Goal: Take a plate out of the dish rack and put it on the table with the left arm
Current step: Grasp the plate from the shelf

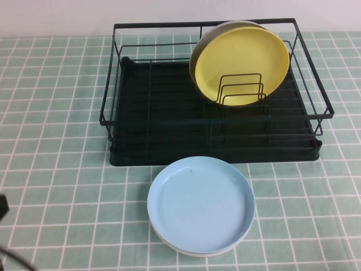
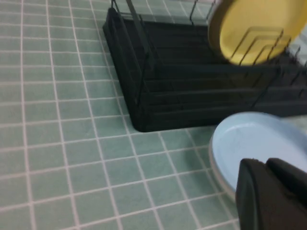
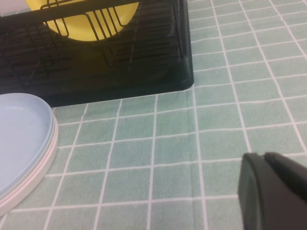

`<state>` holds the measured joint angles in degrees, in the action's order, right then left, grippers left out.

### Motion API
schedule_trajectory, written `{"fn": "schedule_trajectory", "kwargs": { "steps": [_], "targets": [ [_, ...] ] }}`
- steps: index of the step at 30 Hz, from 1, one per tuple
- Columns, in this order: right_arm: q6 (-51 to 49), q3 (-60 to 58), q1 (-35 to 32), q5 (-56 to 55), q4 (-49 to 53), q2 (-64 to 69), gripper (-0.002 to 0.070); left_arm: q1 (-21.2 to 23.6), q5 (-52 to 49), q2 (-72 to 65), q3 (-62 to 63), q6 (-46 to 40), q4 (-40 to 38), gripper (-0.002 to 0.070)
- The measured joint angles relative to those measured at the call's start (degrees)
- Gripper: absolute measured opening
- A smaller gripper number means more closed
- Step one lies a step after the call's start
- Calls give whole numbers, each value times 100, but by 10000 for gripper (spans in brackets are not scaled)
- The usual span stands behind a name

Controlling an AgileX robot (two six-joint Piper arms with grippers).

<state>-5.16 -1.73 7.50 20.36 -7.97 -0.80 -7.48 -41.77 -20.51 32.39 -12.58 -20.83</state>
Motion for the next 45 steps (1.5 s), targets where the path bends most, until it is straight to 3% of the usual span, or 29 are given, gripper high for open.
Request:
{"fn": "schedule_trajectory", "kwargs": {
  "steps": [5, 9, 13, 18, 21, 31, 45],
  "targets": [
    [0, 0, 0, 0, 0, 0, -18, 0, -847, -1639, 1595, -2106, 61, -4],
    [0, 0, 0, 0, 0, 0, -18, -4, -907, -2978, 2582, -3637, -593, -4],
    [0, 0, 0, 0, 0, 0, -18, -168, -863, -4139, 3480, -4612, -1127, -4],
    [0, 0, 0, 0, 0, 0, -18, -582, -698, -5614, 4552, -4747, -1249, 3],
    [0, 0, 0, 0, 0, 0, -18, -879, -610, -6389, 5198, -4747, -1259, 50],
    [0, 0, 0, 0, 0, 0, -18, -1677, -574, -8697, 7510, -4692, -1205, 368],
    [0, 0, 0, 0, 0, 0, -18, -1804, -151, -9784, 8218, -5028, -1392, 399]
  ]
}}
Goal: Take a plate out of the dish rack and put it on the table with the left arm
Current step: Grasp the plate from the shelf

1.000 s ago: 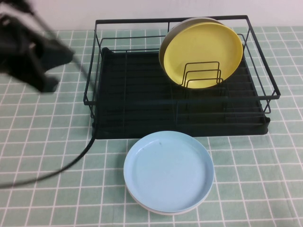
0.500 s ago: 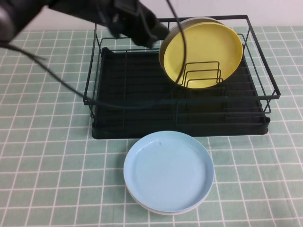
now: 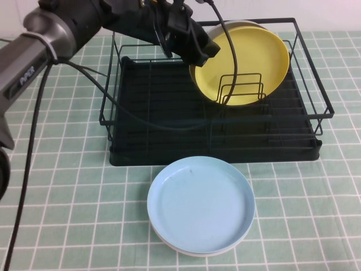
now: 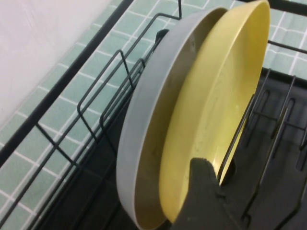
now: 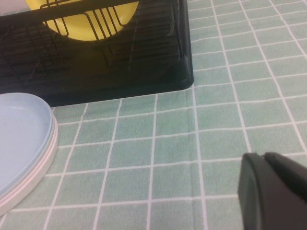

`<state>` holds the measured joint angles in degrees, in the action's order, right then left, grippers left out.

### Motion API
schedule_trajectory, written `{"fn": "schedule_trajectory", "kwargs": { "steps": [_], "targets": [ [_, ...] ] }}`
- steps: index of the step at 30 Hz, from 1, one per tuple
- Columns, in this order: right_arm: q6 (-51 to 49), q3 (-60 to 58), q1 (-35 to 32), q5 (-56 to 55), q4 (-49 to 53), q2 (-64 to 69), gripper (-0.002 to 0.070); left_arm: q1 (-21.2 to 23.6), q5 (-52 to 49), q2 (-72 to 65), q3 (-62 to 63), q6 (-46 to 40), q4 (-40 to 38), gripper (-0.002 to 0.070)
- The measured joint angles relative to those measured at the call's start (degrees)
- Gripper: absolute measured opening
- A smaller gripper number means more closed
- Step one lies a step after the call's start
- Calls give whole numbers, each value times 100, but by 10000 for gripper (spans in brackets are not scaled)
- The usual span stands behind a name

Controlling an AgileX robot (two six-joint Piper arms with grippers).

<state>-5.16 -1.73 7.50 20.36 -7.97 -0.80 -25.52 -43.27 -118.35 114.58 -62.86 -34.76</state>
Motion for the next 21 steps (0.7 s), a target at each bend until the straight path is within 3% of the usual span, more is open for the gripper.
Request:
{"fn": "schedule_trajectory", "kwargs": {
  "steps": [21],
  "targets": [
    [0, 0, 0, 0, 0, 0, -18, -310, 1286, -642, 13, -517, -160, 400]
  ]
}}
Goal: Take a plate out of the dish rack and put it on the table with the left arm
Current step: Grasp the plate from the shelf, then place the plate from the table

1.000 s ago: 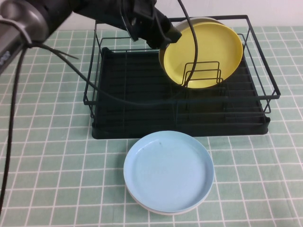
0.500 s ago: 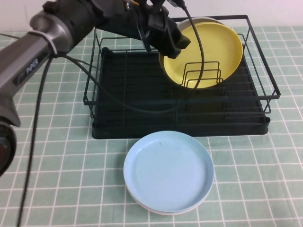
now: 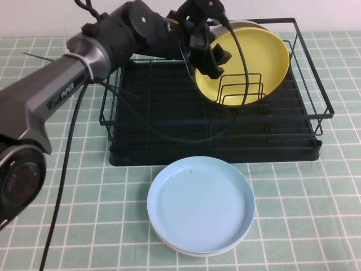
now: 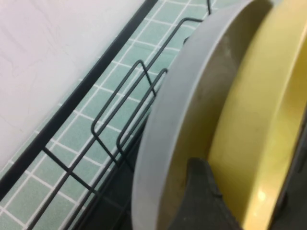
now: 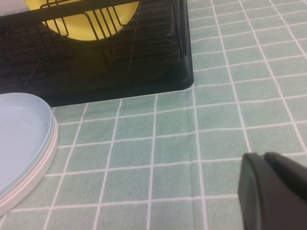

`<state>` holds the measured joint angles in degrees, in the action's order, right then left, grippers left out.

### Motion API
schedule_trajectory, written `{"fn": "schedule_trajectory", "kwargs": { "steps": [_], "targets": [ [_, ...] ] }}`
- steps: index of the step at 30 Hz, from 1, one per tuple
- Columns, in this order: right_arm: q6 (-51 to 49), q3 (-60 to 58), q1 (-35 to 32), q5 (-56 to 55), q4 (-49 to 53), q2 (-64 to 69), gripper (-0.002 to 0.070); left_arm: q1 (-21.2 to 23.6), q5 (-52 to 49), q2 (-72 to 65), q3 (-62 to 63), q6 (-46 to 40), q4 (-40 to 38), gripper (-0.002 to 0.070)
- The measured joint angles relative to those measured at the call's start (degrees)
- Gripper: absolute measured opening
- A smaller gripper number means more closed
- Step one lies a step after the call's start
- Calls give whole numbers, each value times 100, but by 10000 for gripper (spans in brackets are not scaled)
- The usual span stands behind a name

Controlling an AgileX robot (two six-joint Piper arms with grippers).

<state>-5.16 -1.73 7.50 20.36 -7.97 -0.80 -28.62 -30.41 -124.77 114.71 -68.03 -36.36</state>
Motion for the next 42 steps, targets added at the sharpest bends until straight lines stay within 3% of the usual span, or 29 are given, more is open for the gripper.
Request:
{"fn": "schedule_trajectory", "kwargs": {
  "steps": [8, 11, 13, 15, 27, 30, 36, 39, 42],
  "targets": [
    [0, 0, 0, 0, 0, 0, -18, 0, 329, -150, 0, -14, -114, 375],
    [0, 0, 0, 0, 0, 0, -18, 0, 367, -159, 0, -14, -139, 236],
    [0, 0, 0, 0, 0, 0, -18, 0, 370, -159, 0, -14, -150, 106],
    [0, 0, 0, 0, 0, 0, -18, 0, 418, -159, 0, -42, -122, 59],
    [0, 0, 0, 0, 0, 0, -18, 0, -71, 1013, 0, 122, 259, 44],
    [0, 0, 0, 0, 0, 0, -18, 0, -788, 1553, 0, 788, 480, 44],
    [0, 0, 0, 0, 0, 0, -18, -10, -2513, 2590, -85, 2983, 1308, 44],
    [0, 0, 0, 0, 0, 0, -18, -10, -2815, 3035, -734, 3896, 1528, 44],
    [0, 0, 0, 0, 0, 0, -18, -37, -2652, 3521, -1930, 4158, 1369, 44]
  ]
}}
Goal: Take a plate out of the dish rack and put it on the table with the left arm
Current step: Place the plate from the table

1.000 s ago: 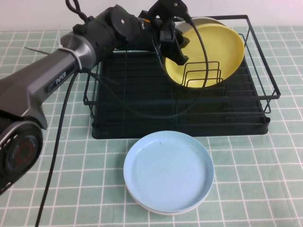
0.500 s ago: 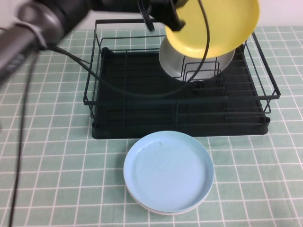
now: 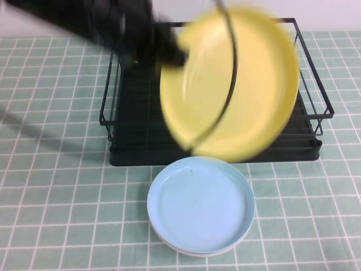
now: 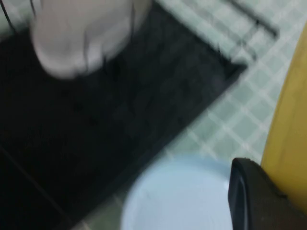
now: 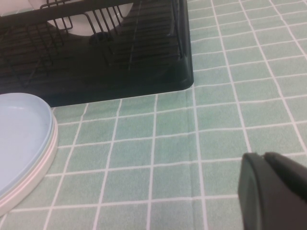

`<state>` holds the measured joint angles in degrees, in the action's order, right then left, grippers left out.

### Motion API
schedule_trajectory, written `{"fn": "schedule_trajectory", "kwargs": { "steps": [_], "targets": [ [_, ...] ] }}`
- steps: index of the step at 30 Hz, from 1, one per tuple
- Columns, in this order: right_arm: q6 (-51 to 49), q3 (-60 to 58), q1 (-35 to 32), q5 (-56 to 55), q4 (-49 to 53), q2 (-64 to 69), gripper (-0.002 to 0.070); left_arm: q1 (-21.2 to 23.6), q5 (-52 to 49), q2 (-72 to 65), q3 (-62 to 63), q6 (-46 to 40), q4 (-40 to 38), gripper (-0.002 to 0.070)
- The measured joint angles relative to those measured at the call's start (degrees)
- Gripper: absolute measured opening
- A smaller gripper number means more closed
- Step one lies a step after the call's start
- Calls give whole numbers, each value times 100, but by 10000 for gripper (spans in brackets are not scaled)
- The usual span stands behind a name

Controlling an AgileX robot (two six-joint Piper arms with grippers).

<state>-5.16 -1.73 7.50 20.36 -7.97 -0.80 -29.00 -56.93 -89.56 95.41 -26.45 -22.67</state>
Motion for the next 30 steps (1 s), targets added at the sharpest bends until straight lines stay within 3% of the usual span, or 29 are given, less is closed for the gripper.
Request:
{"fn": "schedule_trajectory", "kwargs": {
  "steps": [8, 25, 30],
  "targets": [
    [0, 0, 0, 0, 0, 0, -18, -33, 1238, 861, -2983, 129, -329, 44],
    [0, 0, 0, 0, 0, 0, -18, -33, 1689, 74, -3234, -296, -481, 43],
    [0, 0, 0, 0, 0, 0, -18, -33, 1689, -17, -3234, -527, -538, 109]
  ]
}}
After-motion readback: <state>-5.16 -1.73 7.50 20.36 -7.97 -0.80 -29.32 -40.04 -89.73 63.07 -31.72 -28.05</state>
